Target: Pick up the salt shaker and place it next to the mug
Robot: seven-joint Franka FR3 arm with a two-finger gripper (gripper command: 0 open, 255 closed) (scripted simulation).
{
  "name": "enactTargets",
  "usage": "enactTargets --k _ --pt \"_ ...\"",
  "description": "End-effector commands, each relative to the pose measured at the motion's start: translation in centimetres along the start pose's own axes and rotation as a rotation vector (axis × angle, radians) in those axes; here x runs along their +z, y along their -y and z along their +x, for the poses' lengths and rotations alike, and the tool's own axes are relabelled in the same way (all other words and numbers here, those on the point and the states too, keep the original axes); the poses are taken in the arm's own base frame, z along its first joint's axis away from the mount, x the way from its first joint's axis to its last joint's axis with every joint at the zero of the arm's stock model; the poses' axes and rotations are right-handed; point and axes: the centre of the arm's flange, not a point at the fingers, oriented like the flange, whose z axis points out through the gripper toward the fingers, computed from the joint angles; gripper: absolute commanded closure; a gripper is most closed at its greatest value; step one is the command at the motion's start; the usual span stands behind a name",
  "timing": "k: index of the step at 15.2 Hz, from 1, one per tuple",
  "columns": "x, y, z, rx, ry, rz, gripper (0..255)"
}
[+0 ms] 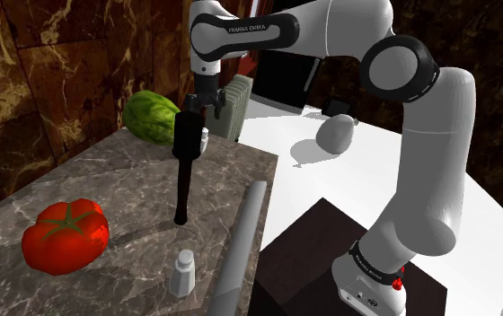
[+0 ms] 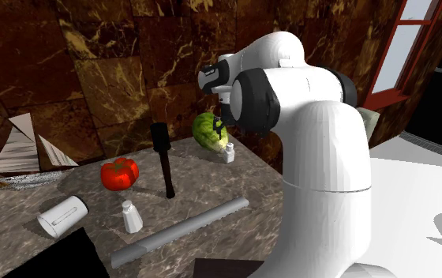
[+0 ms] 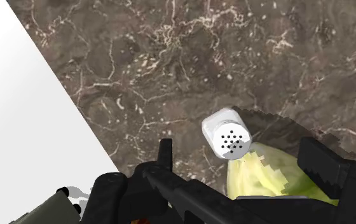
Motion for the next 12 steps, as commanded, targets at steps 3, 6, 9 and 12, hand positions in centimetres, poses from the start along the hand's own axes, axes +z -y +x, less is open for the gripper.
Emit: enactTargets --k 3,6,9,12 --pt "1.9 0.6 1.3 0.000 0.005 0.002 0" --pt "3.5 0.6 1.3 0.000 0.005 0.002 0" --pt "4.3 0.6 1.3 0.000 0.005 0.002 0" --pt "4.3 0.6 1.3 0.000 0.005 0.002 0"
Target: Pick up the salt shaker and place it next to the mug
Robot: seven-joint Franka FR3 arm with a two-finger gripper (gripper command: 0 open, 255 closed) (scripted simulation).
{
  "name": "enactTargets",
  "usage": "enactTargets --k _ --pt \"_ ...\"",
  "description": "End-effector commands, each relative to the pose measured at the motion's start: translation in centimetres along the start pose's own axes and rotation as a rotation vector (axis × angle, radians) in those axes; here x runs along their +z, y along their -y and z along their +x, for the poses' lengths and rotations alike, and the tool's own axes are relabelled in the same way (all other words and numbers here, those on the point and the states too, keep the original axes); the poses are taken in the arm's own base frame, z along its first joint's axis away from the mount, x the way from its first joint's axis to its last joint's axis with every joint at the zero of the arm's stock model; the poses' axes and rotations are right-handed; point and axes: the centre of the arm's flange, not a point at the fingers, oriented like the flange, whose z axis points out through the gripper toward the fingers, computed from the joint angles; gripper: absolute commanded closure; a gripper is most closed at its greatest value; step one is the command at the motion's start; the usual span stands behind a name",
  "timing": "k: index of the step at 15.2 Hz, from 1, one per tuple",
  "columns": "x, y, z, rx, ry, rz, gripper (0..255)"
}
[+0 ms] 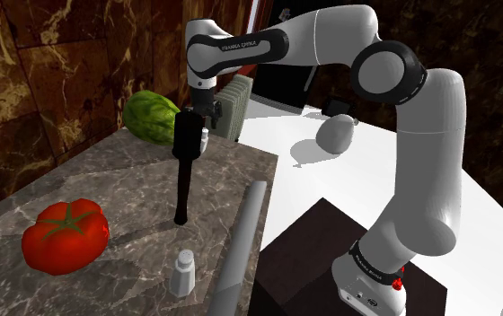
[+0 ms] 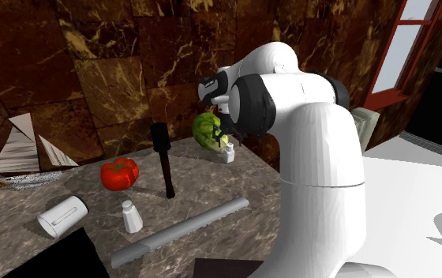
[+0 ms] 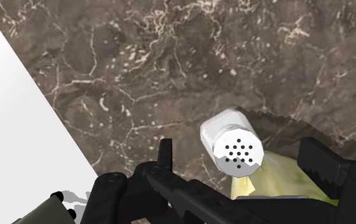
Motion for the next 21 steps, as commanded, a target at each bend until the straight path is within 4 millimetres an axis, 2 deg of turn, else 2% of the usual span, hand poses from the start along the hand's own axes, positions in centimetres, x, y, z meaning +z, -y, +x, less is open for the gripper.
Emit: enactTargets --k 1,3,4,13,21 --pt "0.0 0.0 0.0 0.000 0.000 0.000 0" --pt "0.0 0.0 0.0 0.000 0.000 0.000 0" --pt "0.0 0.0 0.0 0.000 0.000 0.000 255" --pt "0.0 0.0 0.0 0.000 0.000 0.000 255" --pt "-4.2 -0.2 -0.6 0.000 0.000 0.000 255"
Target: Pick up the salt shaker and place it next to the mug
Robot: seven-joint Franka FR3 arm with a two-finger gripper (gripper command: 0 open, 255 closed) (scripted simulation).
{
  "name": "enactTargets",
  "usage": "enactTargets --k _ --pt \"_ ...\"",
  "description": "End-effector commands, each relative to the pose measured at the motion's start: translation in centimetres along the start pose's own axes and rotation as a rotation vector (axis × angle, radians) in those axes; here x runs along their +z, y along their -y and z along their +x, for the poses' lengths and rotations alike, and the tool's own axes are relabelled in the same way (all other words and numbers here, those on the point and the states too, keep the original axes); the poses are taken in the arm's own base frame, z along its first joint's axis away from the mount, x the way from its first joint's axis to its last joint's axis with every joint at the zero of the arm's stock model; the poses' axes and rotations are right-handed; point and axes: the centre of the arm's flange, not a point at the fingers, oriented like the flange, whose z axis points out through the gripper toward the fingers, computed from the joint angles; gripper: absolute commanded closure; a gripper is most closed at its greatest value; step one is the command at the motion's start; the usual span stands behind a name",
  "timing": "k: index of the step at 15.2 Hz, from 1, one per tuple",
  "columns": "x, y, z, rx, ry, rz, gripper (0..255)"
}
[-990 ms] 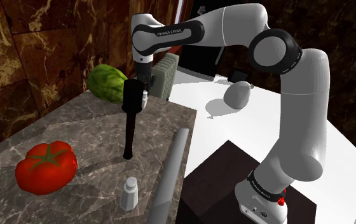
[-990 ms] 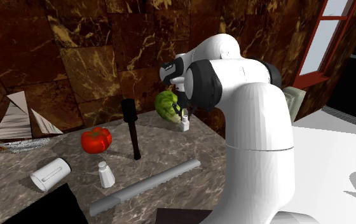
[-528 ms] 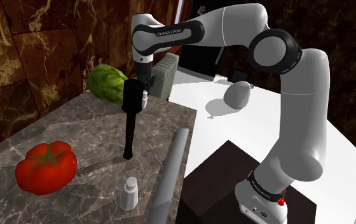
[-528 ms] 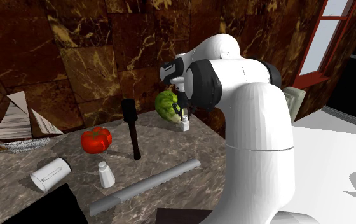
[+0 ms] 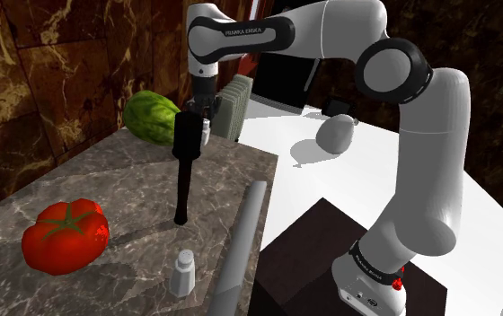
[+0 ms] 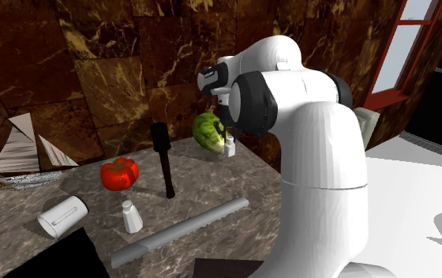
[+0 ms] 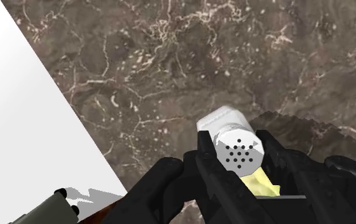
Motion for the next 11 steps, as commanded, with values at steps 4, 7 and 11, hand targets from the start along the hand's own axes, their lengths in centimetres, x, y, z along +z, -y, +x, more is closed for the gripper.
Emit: enactTargets --k 4,7,11 --pt "-2.6 -0.2 -0.3 0.000 0.000 0.000 255" --pt "-4.2 -0.2 -0.6 0.000 0.000 0.000 255" --pt "-6.3 -0.4 -0.9 0.000 0.000 0.000 255"
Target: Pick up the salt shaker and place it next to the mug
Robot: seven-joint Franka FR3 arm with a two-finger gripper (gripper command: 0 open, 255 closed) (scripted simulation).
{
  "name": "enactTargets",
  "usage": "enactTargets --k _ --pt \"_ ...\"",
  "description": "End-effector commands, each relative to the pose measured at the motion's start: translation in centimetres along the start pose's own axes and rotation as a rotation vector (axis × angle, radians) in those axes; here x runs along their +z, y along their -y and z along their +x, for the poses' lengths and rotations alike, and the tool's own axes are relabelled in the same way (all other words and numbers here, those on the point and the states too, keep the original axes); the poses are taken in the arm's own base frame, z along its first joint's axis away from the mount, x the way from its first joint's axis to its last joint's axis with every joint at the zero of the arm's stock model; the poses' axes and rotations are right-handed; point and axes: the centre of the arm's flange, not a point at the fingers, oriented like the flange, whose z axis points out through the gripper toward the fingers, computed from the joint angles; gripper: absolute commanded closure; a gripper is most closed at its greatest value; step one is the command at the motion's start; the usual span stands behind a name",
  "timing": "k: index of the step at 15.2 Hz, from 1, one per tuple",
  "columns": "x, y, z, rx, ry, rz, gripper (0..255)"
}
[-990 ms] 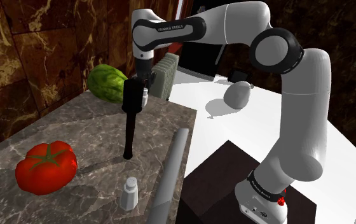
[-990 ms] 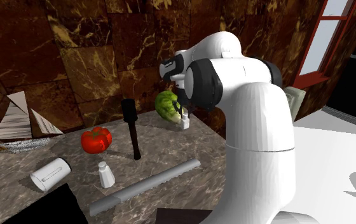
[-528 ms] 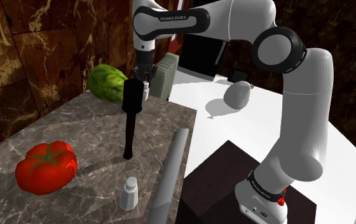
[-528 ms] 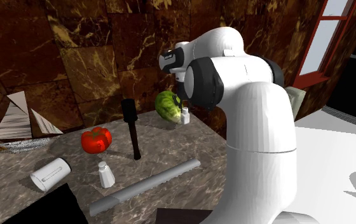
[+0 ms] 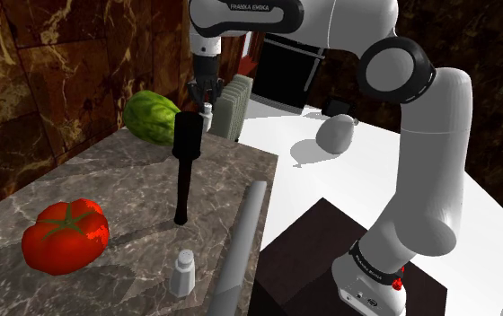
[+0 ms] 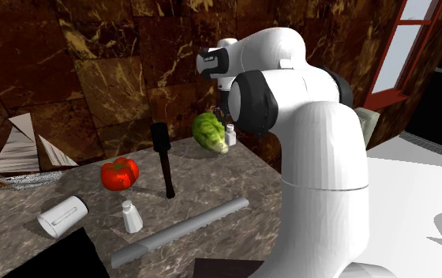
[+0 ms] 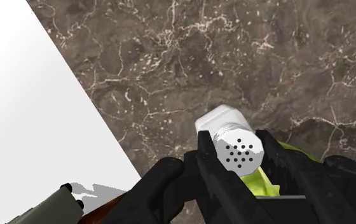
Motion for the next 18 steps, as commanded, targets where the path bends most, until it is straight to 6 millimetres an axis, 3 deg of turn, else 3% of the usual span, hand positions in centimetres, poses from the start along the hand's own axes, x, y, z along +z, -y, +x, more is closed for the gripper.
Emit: enactTargets --k 1,13,18 --pt "-0.9 0.0 -0.2 0.000 0.000 0.000 255" --pt "-7.0 -0.4 -1.1 0.000 0.000 0.000 255" --pt "-6.7 4.7 -5.3 0.000 0.000 0.000 255"
